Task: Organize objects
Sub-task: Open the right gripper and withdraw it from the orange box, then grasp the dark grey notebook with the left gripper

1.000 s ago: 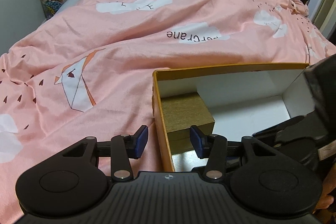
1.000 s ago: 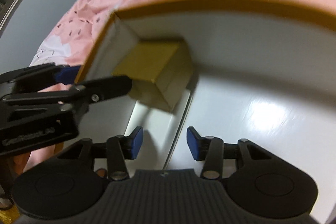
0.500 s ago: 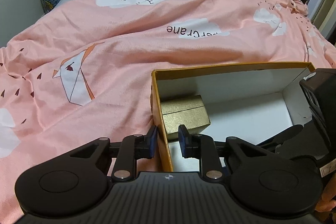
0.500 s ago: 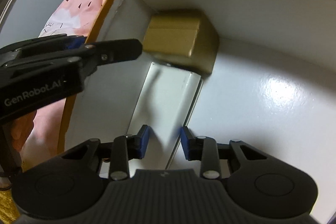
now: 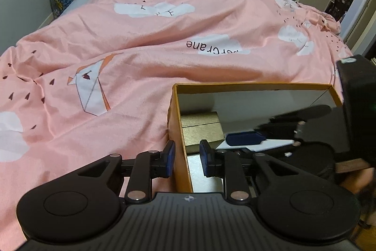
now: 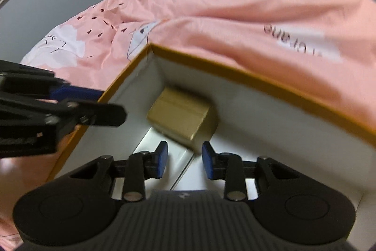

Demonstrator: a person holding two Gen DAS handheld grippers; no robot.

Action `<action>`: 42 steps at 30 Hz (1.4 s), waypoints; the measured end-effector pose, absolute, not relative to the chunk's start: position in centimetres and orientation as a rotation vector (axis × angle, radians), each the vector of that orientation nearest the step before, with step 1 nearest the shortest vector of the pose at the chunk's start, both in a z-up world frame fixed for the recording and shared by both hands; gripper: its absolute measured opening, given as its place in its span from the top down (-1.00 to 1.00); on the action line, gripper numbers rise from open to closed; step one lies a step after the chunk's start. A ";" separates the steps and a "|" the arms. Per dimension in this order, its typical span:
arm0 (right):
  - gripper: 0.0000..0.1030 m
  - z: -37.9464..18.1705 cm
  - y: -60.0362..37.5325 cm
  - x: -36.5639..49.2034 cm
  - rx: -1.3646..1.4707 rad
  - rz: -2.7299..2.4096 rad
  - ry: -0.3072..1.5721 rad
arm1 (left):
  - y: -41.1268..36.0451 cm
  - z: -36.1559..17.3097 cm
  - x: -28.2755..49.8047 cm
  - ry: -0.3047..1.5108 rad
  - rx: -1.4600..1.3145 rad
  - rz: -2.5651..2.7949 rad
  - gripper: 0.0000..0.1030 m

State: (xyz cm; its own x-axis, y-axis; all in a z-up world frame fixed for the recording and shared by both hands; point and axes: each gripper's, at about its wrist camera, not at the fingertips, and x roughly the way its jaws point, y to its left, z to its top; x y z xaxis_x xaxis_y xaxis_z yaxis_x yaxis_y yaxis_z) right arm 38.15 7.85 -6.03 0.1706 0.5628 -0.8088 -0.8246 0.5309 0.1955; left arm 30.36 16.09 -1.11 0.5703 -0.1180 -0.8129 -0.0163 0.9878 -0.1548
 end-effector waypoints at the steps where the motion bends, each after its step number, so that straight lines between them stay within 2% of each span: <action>1: 0.51 -6.1 8.2 38.1 -0.328 1.016 0.967 | 16.2 -0.9 30.2 0.961 -0.148 -0.058 0.49; 13: 0.50 -4.9 7.6 36.6 -0.329 0.978 0.941 | 15.5 1.7 27.1 0.919 -0.138 -0.047 0.44; 24: 0.47 0.6 -0.4 27.4 -0.245 0.946 0.827 | 11.6 3.3 17.5 0.873 -0.243 -0.088 0.30; 30: 0.35 0.5 -4.9 21.1 -0.224 0.920 0.786 | 9.7 1.1 12.8 0.907 -0.347 -0.106 0.12; 40: 0.34 -2.7 -9.8 15.0 -0.194 0.818 0.837 | 10.2 -4.0 8.4 1.005 -0.460 -0.052 -0.29; 42: 0.25 -3.1 -10.6 14.2 -0.204 0.798 0.836 | 10.9 -4.8 7.7 1.011 -0.524 -0.052 -0.37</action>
